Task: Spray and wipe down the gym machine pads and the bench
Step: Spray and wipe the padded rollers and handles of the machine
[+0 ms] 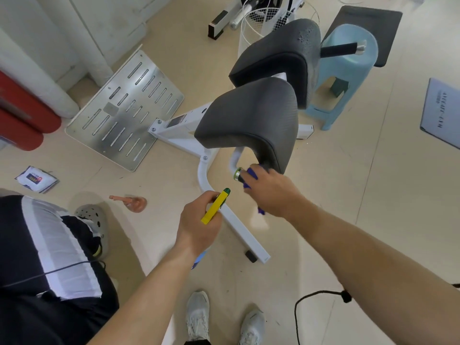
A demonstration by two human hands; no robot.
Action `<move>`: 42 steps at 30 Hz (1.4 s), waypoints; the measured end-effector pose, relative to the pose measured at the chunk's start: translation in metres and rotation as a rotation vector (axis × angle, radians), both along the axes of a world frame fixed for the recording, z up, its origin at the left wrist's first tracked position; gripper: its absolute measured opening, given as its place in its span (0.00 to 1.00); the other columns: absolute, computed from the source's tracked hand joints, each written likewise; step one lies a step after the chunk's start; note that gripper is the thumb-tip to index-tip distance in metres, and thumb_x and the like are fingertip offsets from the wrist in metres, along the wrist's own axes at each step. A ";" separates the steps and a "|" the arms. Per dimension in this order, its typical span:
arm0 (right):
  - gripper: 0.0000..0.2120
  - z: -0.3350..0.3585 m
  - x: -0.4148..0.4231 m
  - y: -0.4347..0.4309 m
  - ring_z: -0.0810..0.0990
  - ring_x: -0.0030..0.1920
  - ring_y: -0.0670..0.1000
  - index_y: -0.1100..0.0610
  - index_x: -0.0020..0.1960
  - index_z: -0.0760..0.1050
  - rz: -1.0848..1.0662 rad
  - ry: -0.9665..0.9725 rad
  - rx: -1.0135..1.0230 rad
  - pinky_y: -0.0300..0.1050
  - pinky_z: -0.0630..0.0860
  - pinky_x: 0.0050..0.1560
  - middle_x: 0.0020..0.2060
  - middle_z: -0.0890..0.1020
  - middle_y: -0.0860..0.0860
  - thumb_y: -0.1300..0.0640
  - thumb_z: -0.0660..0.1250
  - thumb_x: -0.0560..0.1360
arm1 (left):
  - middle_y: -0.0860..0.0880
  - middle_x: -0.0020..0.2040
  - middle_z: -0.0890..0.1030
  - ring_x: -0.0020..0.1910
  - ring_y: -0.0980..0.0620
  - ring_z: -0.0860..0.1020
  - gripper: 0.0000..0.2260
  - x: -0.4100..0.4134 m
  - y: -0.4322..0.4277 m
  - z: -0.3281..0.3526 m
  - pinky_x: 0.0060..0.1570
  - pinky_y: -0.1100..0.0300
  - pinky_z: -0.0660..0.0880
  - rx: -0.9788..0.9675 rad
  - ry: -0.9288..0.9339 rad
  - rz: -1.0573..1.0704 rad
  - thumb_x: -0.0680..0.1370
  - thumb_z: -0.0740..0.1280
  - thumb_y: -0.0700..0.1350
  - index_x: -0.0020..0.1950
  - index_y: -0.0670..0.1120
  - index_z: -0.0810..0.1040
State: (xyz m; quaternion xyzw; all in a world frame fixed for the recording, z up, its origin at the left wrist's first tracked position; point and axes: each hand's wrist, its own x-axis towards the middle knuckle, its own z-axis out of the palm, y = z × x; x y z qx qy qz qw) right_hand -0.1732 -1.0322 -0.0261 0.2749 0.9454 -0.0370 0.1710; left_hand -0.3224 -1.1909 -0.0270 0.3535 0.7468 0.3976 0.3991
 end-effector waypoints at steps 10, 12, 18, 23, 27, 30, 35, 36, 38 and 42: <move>0.09 0.078 0.096 0.029 0.78 0.44 0.49 0.44 0.50 0.76 -0.467 -0.048 -0.337 0.43 0.74 0.42 0.43 0.80 0.42 0.44 0.72 0.72 | 0.47 0.35 0.79 0.31 0.49 0.73 0.13 0.018 0.002 0.011 0.32 0.54 0.71 0.060 -0.013 -0.046 0.72 0.60 0.40 0.48 0.53 0.81; 0.07 0.095 0.103 0.037 0.79 0.44 0.48 0.43 0.49 0.78 -0.551 0.012 -0.421 0.42 0.76 0.42 0.42 0.81 0.42 0.46 0.73 0.72 | 0.49 0.35 0.79 0.33 0.48 0.75 0.13 0.018 0.003 0.012 0.33 0.55 0.73 0.061 -0.011 -0.056 0.73 0.61 0.40 0.49 0.54 0.81; 0.18 0.044 0.043 0.010 0.80 0.48 0.54 0.50 0.68 0.68 -0.505 0.014 -0.486 0.47 0.77 0.45 0.59 0.76 0.52 0.53 0.66 0.80 | 0.49 0.37 0.80 0.33 0.51 0.75 0.14 0.014 0.007 0.011 0.33 0.59 0.73 0.048 0.001 -0.035 0.77 0.64 0.34 0.51 0.52 0.81; 0.23 0.019 0.005 0.007 0.77 0.59 0.57 0.48 0.72 0.68 -0.270 0.128 -0.200 0.50 0.76 0.60 0.68 0.72 0.49 0.54 0.68 0.79 | 0.49 0.36 0.80 0.34 0.48 0.75 0.14 0.004 0.001 0.005 0.35 0.52 0.73 0.038 0.011 -0.037 0.73 0.62 0.38 0.50 0.54 0.80; 0.27 -0.009 -0.015 -0.009 0.72 0.65 0.62 0.50 0.74 0.64 -0.163 0.065 -0.028 0.55 0.76 0.62 0.77 0.62 0.53 0.58 0.68 0.78 | 0.47 0.39 0.82 0.37 0.45 0.77 0.15 -0.001 -0.001 0.003 0.39 0.47 0.75 0.026 0.011 -0.010 0.70 0.60 0.40 0.49 0.54 0.81; 0.31 -0.013 -0.021 -0.016 0.74 0.64 0.63 0.57 0.74 0.64 -0.097 0.104 0.098 0.56 0.77 0.61 0.75 0.65 0.57 0.62 0.72 0.74 | 0.47 0.40 0.82 0.39 0.45 0.78 0.14 0.000 -0.001 0.000 0.42 0.46 0.76 0.031 0.020 -0.002 0.72 0.61 0.38 0.48 0.54 0.80; 0.31 -0.020 -0.019 -0.031 0.70 0.66 0.67 0.61 0.74 0.60 -0.046 0.070 0.190 0.60 0.72 0.66 0.74 0.63 0.62 0.61 0.70 0.75 | 0.45 0.42 0.82 0.41 0.43 0.78 0.13 0.011 0.003 0.002 0.42 0.52 0.75 0.037 0.003 0.000 0.72 0.60 0.40 0.47 0.52 0.80; 0.29 -0.018 -0.019 -0.031 0.72 0.63 0.66 0.61 0.73 0.61 -0.041 0.066 0.204 0.59 0.73 0.64 0.72 0.65 0.62 0.60 0.69 0.76 | 0.44 0.42 0.82 0.41 0.42 0.78 0.13 0.013 0.004 0.003 0.42 0.52 0.74 0.035 -0.003 -0.004 0.72 0.60 0.39 0.47 0.52 0.80; 0.26 -0.011 -0.014 -0.027 0.75 0.53 0.61 0.60 0.72 0.64 -0.053 0.077 0.219 0.55 0.76 0.55 0.66 0.71 0.60 0.60 0.68 0.77 | 0.44 0.42 0.82 0.41 0.43 0.77 0.14 0.017 0.006 0.005 0.41 0.53 0.74 0.039 -0.013 -0.016 0.72 0.60 0.38 0.47 0.53 0.81; 0.23 -0.003 0.012 -0.024 0.74 0.45 0.58 0.58 0.66 0.70 -0.099 0.085 0.221 0.52 0.75 0.45 0.58 0.75 0.56 0.61 0.70 0.73 | 0.44 0.40 0.81 0.38 0.44 0.75 0.15 0.022 0.010 0.012 0.37 0.54 0.73 0.021 -0.005 -0.039 0.73 0.61 0.33 0.47 0.52 0.80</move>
